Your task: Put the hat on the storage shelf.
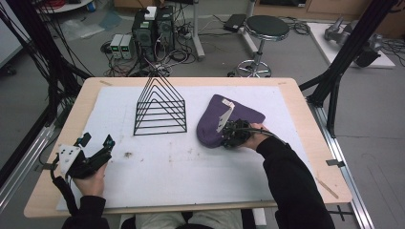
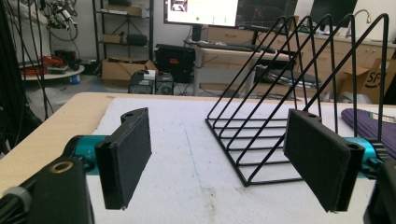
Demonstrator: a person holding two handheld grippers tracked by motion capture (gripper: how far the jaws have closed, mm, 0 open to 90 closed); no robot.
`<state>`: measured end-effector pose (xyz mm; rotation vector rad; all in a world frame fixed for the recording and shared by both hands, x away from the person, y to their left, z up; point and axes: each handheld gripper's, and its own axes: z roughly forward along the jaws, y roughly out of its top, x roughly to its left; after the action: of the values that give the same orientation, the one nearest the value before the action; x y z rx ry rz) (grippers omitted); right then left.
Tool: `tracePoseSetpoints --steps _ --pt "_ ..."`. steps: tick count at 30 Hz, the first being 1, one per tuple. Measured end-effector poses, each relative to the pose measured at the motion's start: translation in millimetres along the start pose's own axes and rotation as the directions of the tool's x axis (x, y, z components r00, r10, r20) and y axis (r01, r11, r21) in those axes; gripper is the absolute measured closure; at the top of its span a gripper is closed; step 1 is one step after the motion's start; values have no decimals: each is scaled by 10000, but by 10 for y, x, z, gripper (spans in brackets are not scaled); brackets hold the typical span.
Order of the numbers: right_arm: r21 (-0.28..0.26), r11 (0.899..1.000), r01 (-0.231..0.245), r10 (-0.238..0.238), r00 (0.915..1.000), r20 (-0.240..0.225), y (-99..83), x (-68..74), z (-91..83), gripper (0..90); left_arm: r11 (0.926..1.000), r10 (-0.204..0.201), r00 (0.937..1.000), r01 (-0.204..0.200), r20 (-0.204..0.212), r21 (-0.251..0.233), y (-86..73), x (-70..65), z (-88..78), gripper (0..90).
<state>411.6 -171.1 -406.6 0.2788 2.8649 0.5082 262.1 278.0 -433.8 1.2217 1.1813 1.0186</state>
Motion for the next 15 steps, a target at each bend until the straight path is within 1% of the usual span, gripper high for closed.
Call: tracePoseSetpoints --steps 4,7,12,15 --pt "-269 9996 -6 10 9999 117 8 0 -79 760 10000 9 10000 -9 -21 1 1 5 -1 235" --pt "-717 9973 -147 159 9997 164 -6 -23 -169 759 10000 -6 10000 6 -22 2 -1 2 1 235" --pt "-1472 9884 -379 411 9990 183 -37 -56 -324 758 10000 5 10000 -5 2 52 -5 -1 7 235" --pt "-1872 9810 -503 550 9983 200 -64 -79 -396 758 10000 49 10000 -49 10 86 -6 -2 7 235"
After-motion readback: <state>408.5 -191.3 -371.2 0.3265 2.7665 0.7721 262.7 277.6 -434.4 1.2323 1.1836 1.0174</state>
